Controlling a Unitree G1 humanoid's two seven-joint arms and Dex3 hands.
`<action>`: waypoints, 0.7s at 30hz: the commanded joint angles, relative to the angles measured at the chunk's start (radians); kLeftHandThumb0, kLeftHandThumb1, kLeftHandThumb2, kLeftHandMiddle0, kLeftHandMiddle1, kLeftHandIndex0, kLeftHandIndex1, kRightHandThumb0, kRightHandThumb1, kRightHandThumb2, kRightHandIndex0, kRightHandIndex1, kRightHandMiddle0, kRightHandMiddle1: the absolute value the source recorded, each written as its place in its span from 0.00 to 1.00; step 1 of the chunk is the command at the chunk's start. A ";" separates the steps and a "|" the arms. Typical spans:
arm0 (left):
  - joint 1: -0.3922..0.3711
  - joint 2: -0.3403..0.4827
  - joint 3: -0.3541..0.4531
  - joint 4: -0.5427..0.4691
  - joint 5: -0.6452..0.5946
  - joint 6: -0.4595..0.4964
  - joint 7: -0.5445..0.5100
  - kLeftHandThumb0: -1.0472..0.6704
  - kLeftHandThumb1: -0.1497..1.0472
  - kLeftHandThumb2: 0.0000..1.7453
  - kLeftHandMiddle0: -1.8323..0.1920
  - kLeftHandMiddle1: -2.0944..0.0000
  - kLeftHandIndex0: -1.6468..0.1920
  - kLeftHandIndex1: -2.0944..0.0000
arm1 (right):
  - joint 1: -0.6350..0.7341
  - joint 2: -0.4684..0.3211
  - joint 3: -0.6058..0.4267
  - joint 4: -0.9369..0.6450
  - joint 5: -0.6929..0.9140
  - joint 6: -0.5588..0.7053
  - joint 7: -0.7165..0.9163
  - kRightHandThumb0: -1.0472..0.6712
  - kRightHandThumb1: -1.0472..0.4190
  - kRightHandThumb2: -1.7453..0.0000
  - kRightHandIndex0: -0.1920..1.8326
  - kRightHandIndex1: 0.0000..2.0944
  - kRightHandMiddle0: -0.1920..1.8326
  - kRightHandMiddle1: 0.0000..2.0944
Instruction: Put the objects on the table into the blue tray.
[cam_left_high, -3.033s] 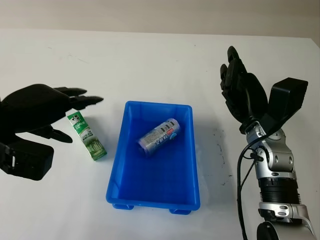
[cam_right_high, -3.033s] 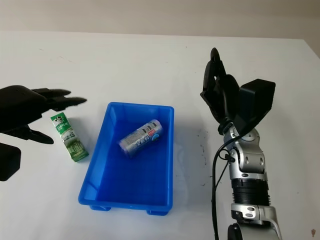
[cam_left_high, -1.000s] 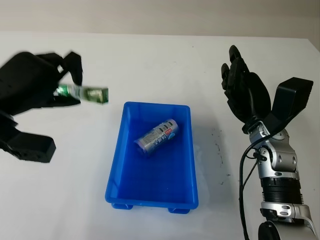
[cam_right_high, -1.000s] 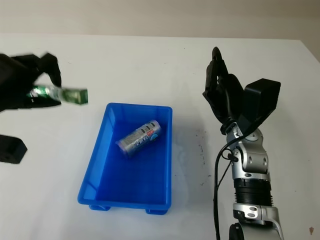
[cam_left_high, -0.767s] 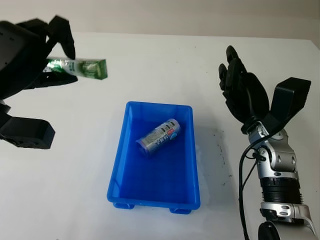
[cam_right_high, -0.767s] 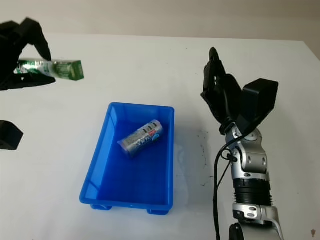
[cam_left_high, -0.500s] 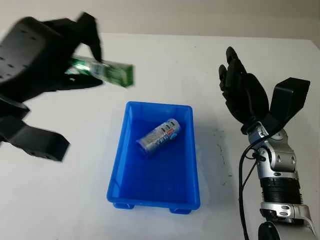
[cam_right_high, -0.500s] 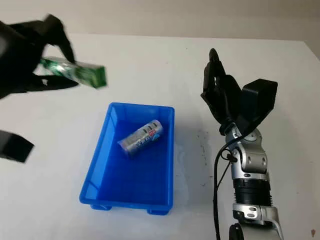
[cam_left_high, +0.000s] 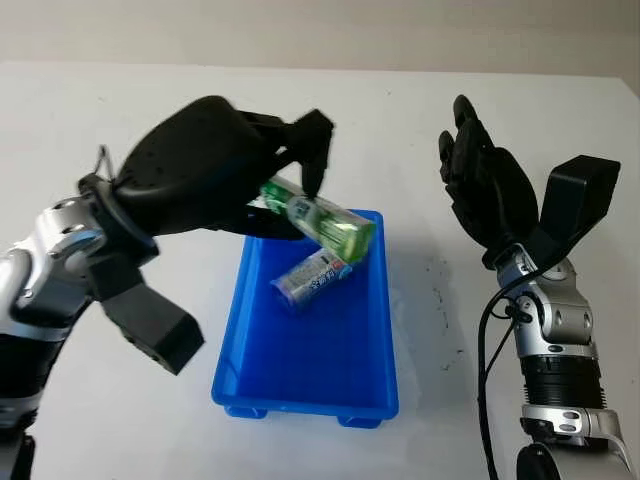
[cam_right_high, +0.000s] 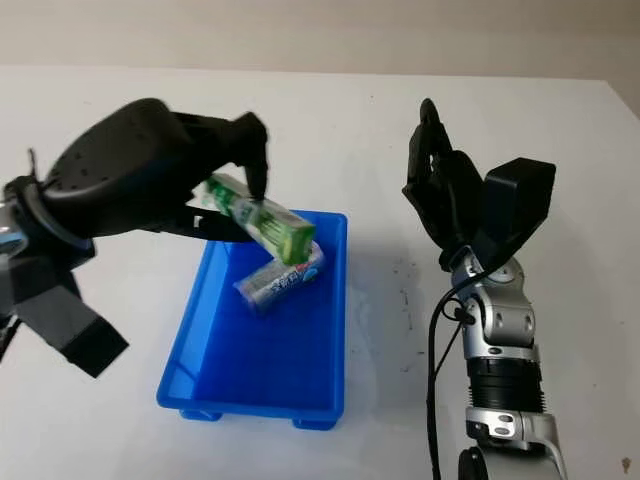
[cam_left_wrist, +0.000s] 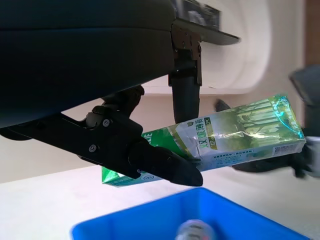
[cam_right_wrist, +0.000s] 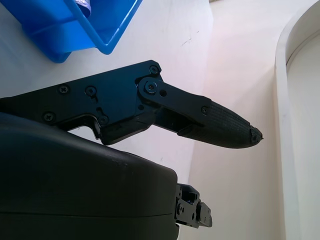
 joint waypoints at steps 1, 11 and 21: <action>-0.023 -0.011 -0.028 0.021 0.025 -0.033 -0.003 0.31 1.00 0.12 0.45 0.00 0.56 0.00 | 0.006 -0.009 -0.006 -0.020 0.007 -0.001 0.003 0.17 0.00 0.55 0.00 0.00 0.00 0.00; -0.001 -0.002 -0.079 -0.007 0.116 -0.013 -0.123 0.25 1.00 0.13 0.54 0.01 0.65 0.04 | 0.017 -0.004 -0.005 -0.039 0.005 0.010 -0.012 0.18 0.00 0.55 0.00 0.00 0.00 0.00; 0.006 0.061 -0.077 -0.089 0.081 0.069 -0.339 0.15 1.00 0.31 0.81 0.89 0.85 0.77 | 0.016 -0.002 -0.005 -0.033 0.007 0.016 -0.019 0.18 0.00 0.55 0.00 0.00 0.00 0.00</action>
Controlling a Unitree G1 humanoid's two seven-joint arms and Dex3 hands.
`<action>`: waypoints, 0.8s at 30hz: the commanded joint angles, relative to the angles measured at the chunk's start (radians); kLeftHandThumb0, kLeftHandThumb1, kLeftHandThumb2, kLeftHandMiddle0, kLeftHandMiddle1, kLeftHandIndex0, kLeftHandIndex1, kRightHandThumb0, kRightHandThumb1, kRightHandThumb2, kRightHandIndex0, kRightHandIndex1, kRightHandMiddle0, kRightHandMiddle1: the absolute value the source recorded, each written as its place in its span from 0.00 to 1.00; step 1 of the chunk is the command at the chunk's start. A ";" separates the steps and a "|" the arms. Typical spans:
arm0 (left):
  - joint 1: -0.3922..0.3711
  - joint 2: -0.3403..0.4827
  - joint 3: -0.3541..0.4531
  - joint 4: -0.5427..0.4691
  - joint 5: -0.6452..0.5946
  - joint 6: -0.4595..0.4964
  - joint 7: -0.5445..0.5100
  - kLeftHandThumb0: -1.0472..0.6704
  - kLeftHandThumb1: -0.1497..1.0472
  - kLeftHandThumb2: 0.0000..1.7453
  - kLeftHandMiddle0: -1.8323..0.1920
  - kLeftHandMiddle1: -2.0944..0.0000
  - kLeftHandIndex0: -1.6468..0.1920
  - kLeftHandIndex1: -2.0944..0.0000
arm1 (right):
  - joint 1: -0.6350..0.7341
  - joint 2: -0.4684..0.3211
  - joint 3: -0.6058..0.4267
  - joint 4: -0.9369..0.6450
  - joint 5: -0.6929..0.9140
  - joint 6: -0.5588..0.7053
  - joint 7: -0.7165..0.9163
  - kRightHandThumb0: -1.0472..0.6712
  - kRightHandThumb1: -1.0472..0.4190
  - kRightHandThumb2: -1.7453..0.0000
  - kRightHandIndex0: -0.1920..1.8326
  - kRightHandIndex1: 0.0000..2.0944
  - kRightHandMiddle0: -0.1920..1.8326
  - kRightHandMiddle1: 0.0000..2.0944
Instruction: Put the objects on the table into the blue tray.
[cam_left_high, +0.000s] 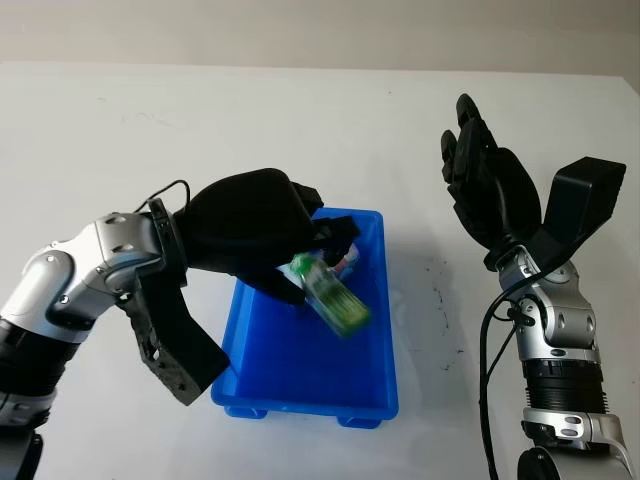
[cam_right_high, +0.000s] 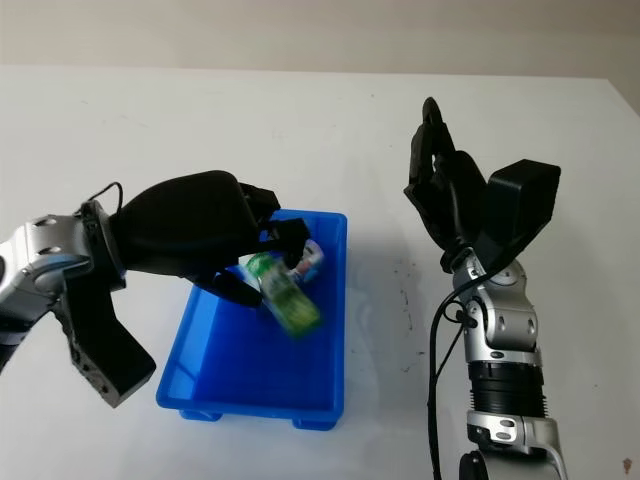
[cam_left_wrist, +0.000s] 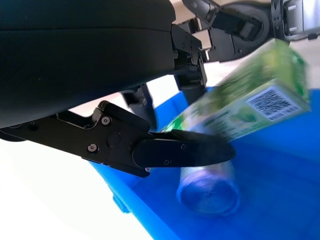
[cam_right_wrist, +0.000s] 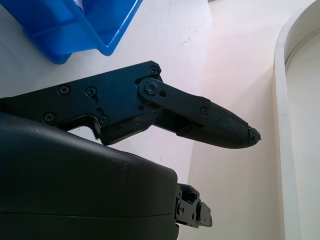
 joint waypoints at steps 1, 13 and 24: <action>0.002 0.008 0.005 -0.020 -0.026 0.013 -0.022 0.15 1.00 0.30 0.81 0.93 0.84 0.81 | 0.001 -0.004 -0.003 -0.013 0.000 0.005 -0.004 0.18 0.00 0.55 0.00 0.00 0.00 0.00; -0.078 -0.020 0.132 -0.017 -0.499 0.361 -0.271 0.10 1.00 0.20 0.95 0.99 0.93 0.96 | -0.003 -0.002 0.001 0.001 -0.001 -0.003 0.003 0.18 0.00 0.56 0.00 0.00 0.00 0.00; 0.066 -0.192 0.463 0.005 -0.934 0.660 -0.069 0.10 1.00 0.33 0.95 0.98 0.95 0.98 | 0.000 0.008 0.006 -0.013 0.003 -0.023 0.007 0.18 0.00 0.55 0.00 0.00 0.00 0.00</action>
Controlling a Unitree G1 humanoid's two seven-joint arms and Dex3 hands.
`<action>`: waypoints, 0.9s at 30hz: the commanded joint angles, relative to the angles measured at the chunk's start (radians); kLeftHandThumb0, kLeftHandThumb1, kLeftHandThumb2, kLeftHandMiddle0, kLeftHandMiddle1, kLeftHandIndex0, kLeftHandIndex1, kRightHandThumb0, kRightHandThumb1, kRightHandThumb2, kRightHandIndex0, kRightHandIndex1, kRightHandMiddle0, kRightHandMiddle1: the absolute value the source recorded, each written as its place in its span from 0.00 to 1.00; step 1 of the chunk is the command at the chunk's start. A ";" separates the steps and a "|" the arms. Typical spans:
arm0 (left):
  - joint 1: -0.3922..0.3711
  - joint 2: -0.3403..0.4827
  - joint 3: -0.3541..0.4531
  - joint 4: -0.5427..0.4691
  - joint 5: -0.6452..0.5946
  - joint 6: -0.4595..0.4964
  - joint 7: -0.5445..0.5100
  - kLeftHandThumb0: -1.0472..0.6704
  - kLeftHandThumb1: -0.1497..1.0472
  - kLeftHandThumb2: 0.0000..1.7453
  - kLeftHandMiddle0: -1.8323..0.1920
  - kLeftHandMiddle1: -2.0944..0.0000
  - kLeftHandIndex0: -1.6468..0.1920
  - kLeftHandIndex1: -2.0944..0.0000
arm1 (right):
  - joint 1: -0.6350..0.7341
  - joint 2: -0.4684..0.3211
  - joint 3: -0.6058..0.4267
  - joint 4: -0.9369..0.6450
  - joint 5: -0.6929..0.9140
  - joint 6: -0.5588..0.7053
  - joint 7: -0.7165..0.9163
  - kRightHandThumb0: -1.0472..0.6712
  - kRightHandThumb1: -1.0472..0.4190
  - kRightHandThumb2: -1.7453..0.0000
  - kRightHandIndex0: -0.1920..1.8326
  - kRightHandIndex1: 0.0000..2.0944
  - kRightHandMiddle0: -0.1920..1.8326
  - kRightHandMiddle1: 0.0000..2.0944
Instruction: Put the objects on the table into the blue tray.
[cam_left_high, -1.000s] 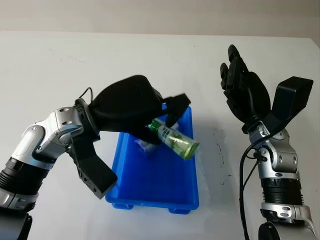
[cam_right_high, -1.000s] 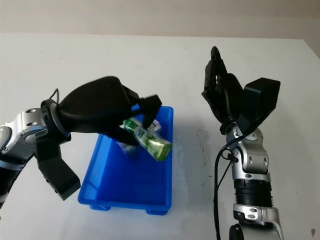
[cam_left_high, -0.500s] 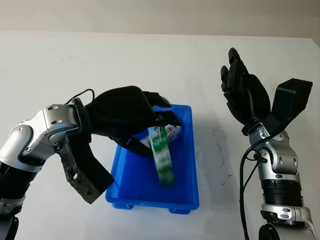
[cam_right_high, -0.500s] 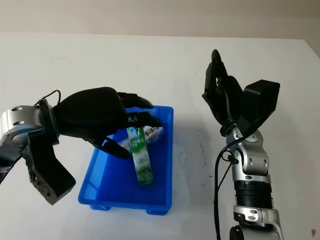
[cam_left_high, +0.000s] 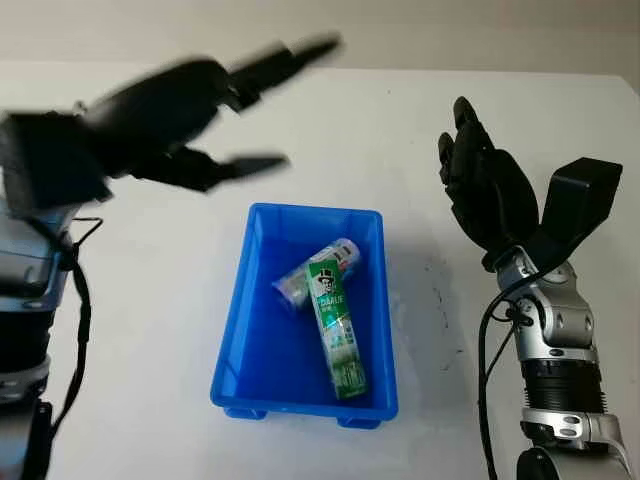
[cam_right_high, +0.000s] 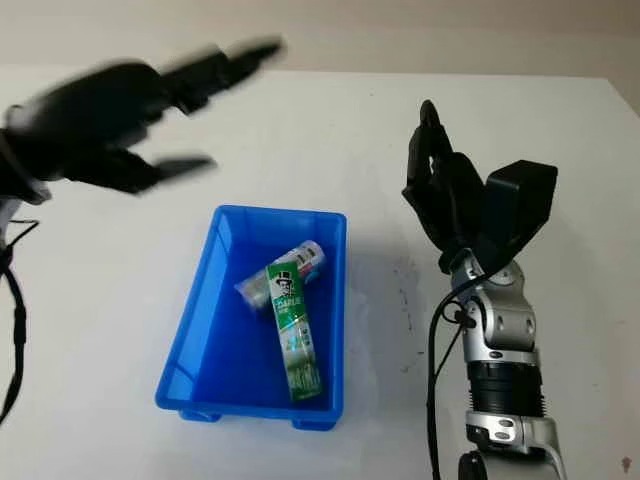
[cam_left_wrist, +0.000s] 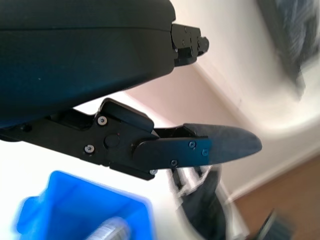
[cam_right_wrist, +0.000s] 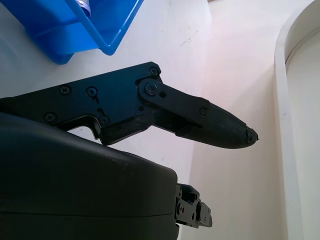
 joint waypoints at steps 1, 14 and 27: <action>0.066 -0.056 0.060 -0.014 -0.036 -0.012 0.064 0.11 1.00 0.34 0.96 0.98 0.96 0.98 | 0.002 0.003 0.003 -0.019 -0.002 -0.020 0.001 0.17 0.00 0.55 0.00 0.00 0.00 0.00; 0.259 -0.235 0.123 0.168 0.077 -0.187 0.413 0.14 1.00 0.39 1.00 1.00 1.00 1.00 | 0.012 -0.001 0.012 -0.055 -0.029 -0.044 -0.018 0.16 0.00 0.53 0.00 0.00 0.00 0.00; 0.228 -0.249 0.074 0.323 0.085 -0.228 0.400 0.15 1.00 0.41 1.00 1.00 1.00 1.00 | -0.009 0.011 0.014 0.002 -0.037 -0.083 -0.035 0.16 0.00 0.52 0.00 0.00 0.00 0.00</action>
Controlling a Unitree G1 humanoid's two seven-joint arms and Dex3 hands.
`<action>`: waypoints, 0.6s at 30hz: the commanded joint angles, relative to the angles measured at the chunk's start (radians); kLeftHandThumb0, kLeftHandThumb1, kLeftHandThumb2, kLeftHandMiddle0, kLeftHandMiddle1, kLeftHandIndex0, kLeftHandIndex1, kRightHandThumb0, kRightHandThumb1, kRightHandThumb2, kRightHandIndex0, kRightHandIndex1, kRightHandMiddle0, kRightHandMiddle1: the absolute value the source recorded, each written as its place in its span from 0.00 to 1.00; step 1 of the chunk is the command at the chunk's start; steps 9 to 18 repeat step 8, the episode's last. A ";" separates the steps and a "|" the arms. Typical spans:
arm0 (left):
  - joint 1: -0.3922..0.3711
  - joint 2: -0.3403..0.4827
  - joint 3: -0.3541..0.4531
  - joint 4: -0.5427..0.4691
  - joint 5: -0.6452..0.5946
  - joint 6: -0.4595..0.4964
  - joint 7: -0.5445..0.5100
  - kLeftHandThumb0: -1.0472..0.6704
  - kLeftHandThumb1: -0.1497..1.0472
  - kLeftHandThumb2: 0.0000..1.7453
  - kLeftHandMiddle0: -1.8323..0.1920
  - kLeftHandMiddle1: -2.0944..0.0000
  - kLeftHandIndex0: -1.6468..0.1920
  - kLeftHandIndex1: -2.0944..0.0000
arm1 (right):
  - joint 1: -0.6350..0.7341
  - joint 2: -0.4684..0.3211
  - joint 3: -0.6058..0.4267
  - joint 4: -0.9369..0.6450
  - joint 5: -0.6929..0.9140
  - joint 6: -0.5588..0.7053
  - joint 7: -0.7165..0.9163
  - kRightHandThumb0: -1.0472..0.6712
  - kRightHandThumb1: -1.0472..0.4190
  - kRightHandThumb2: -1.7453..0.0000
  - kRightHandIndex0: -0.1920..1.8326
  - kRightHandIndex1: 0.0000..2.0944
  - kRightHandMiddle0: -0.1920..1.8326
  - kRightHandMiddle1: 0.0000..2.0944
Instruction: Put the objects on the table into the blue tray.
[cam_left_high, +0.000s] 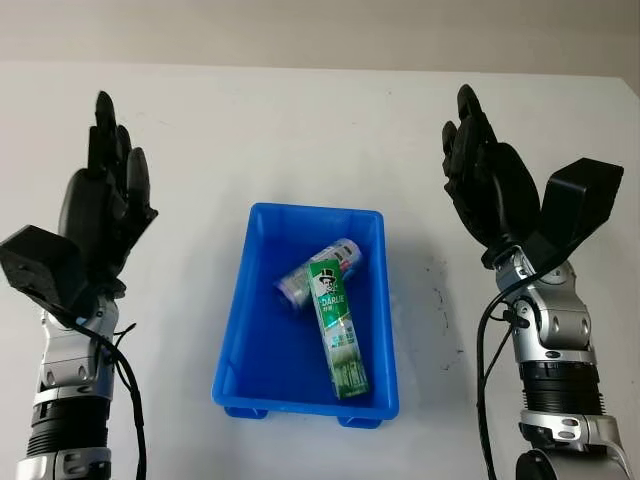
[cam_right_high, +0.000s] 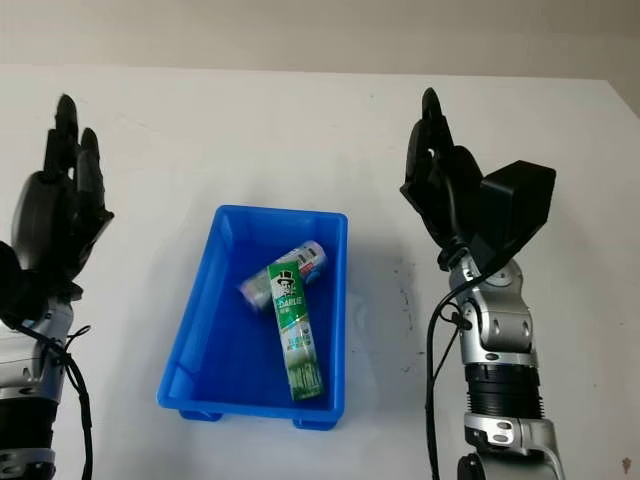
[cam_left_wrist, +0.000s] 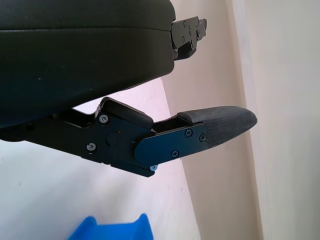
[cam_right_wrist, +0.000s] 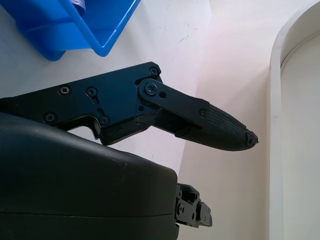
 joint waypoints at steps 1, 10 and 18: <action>-0.017 0.001 -0.008 0.002 0.005 0.005 0.000 0.15 1.00 0.41 1.00 1.00 1.00 1.00 | -0.015 0.003 -0.003 0.004 0.000 -0.015 -0.002 0.15 0.00 0.53 0.00 0.00 0.00 0.00; -0.007 -0.009 -0.020 -0.024 0.002 0.028 0.011 0.14 1.00 0.41 1.00 1.00 1.00 1.00 | -0.007 0.002 -0.003 0.005 -0.004 -0.024 0.000 0.16 0.00 0.52 0.00 0.00 0.00 0.00; -0.007 -0.009 -0.020 -0.024 0.002 0.028 0.011 0.14 1.00 0.41 1.00 1.00 1.00 1.00 | -0.007 0.002 -0.003 0.005 -0.004 -0.024 0.000 0.16 0.00 0.52 0.00 0.00 0.00 0.00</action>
